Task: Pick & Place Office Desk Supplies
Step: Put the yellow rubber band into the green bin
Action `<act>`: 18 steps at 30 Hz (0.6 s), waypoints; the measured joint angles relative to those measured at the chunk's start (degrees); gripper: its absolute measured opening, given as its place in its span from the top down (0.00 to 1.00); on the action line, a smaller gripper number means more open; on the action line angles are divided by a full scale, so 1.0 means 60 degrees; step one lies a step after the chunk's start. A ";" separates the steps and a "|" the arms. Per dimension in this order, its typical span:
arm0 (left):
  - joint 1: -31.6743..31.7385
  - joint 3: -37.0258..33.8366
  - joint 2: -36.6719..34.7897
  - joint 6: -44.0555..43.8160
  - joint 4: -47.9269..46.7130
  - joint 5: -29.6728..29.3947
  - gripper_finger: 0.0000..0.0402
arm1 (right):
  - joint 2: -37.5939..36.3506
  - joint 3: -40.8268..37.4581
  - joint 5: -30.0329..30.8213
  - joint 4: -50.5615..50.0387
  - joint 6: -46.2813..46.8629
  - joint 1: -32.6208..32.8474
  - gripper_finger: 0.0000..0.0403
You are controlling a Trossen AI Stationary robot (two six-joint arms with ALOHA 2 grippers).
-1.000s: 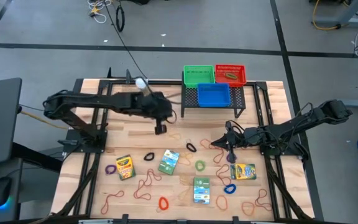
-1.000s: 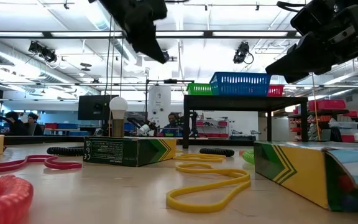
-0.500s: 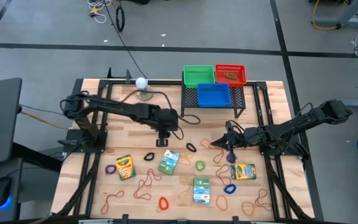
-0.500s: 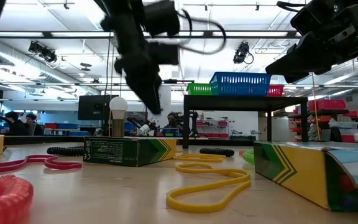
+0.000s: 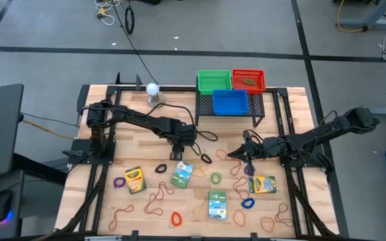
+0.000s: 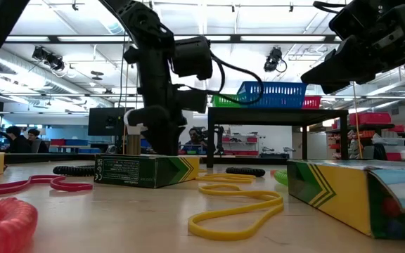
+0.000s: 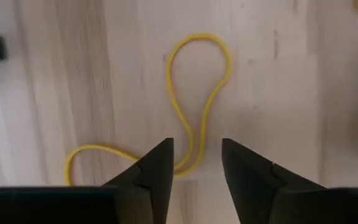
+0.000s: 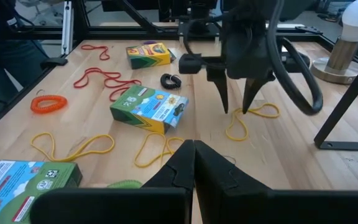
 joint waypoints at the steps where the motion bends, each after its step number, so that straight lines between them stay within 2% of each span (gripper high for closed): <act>1: 0.0043 0.0000 0.0051 0.0003 0.0015 -0.0015 0.67 | 0.0000 0.0000 0.0001 0.0000 0.0000 0.0000 0.97; 5: 0.0134 0.0009 0.0192 -0.0097 0.0168 -0.0009 0.74 | 0.0000 0.0000 0.0001 0.0011 0.0000 0.0000 0.97; 13: 0.0162 0.0038 0.0483 -0.0157 0.0248 0.0538 0.95 | 0.0000 0.0004 0.0005 0.0040 0.0000 0.0000 0.97; 18: 0.0078 0.0042 0.0414 0.0085 0.0163 0.0042 0.99 | 0.0000 0.0004 0.0005 0.0042 0.0002 0.0000 0.97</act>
